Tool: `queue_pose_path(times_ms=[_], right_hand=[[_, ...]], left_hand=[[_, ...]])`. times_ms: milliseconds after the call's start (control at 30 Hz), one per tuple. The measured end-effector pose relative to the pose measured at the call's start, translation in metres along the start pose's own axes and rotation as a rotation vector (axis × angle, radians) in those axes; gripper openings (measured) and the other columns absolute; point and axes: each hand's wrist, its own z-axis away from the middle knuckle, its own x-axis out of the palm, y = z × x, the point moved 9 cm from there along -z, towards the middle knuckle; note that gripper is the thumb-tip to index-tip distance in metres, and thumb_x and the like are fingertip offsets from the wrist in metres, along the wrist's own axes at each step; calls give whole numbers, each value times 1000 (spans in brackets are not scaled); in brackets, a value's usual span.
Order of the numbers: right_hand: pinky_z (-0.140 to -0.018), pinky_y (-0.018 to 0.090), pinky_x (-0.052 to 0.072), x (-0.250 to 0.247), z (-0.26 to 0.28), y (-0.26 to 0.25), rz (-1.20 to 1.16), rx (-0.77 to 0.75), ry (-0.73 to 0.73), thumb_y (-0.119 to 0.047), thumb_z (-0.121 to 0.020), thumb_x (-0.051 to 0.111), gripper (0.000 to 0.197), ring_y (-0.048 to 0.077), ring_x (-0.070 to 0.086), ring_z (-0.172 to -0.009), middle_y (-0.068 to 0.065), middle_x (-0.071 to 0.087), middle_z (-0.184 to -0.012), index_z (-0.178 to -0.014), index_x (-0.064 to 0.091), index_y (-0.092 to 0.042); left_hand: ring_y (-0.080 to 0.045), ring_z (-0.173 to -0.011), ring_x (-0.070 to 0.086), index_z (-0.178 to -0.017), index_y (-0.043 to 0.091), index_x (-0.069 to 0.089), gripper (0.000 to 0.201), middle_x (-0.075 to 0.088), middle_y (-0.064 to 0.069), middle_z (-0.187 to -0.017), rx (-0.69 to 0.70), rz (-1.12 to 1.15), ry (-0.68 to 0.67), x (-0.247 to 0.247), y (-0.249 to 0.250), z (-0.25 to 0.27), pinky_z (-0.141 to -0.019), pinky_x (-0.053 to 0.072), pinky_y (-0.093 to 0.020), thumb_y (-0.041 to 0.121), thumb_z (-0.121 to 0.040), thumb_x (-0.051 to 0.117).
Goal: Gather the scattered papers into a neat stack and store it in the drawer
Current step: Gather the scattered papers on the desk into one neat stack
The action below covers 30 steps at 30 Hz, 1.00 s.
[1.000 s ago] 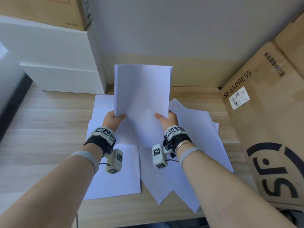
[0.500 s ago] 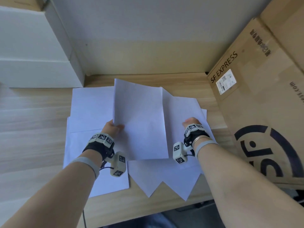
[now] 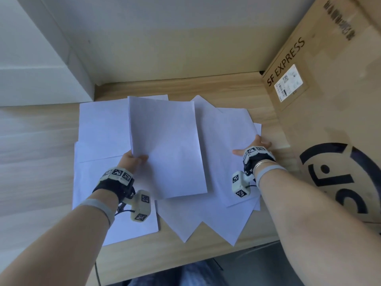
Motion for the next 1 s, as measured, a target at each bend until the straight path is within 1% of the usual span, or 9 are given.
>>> queue_pose_path(times_ms=[133, 267, 400, 467, 533, 633, 733, 900, 1000], right_hand=[[-107, 50, 32, -6, -1, -2, 23, -2, 5, -35, -65, 83, 108, 39, 26, -138, 14, 7, -153, -147, 14, -26], [-107, 50, 31, -7, -3, 0, 22, -17, -4, -38, -64, 84, 110, 37, 19, -140, 12, 3, -154, -147, 14, -28], [-109, 55, 29, -6, -10, 4, -12, -9, -1, -39, -58, 87, 116, 40, 20, -140, 11, 3, -155, -147, 13, -32], [-112, 58, 23, -5, -12, 4, -63, -15, 1, -36, -56, 89, 120, 39, 15, -143, 10, 8, -156, -146, 9, -36], [-113, 59, 19, -8, -14, 2, -72, -44, 29, -33, -55, 89, 122, 36, 16, -144, 11, 23, -154, -146, 9, -36], [-108, 57, 29, -20, -13, 0, -88, -74, 86, -26, -64, 85, 99, 38, 31, -137, 17, 45, -140, -142, 23, -22], [-98, 40, 43, -24, -7, -8, -29, -133, 21, -23, -80, 72, 60, 34, 51, -123, 16, 55, -132, -129, 45, -1], [-101, 36, 44, -11, 15, -29, 160, -250, -104, -37, -80, 70, 64, 30, 53, -123, 11, 54, -135, -132, 49, -5], [-108, 38, 39, 11, 28, -40, 260, -305, -148, -44, -79, 69, 77, 28, 45, -131, 10, 44, -145, -140, 39, -8]], left_hand=[[-25, -76, 55, -105, 9, 58, 18, 58, -8, -76, -8, 8, 8, -7, -3, -2, -82, 47, -40, 6, -87, 58], [-24, -70, 55, -108, 4, 60, 22, 58, -8, -72, -9, 17, 9, -13, -10, -5, -81, 47, -42, 4, -86, 60], [-26, -74, 56, -100, 8, 58, 14, 58, -8, -72, -5, 32, 11, -13, -12, -5, -82, 47, -43, 4, -86, 59], [-24, -68, 56, -99, 8, 58, 13, 58, -8, -72, -3, 38, 8, -12, -12, -4, -81, 47, -42, 5, -87, 59], [-25, -72, 56, -99, 8, 58, 13, 58, -8, -73, -3, 45, 3, -14, -11, -3, -83, 47, -43, 4, -87, 58], [-26, -74, 56, -99, 7, 57, 13, 58, -9, -74, -3, 56, 1, -18, -10, 0, -85, 47, -45, 4, -87, 58], [-25, -73, 56, -102, 7, 58, 15, 59, -9, -75, -4, 72, 11, -25, -9, 0, -88, 47, -47, 5, -87, 59], [-31, -90, 56, -101, 8, 56, 15, 60, -16, -92, -17, 76, 24, -38, -12, 5, -96, 46, -52, 6, -87, 60], [-32, -92, 55, -101, 7, 56, 15, 60, -17, -94, -31, 77, 16, -43, -16, 7, -97, 45, -54, 6, -87, 60]])
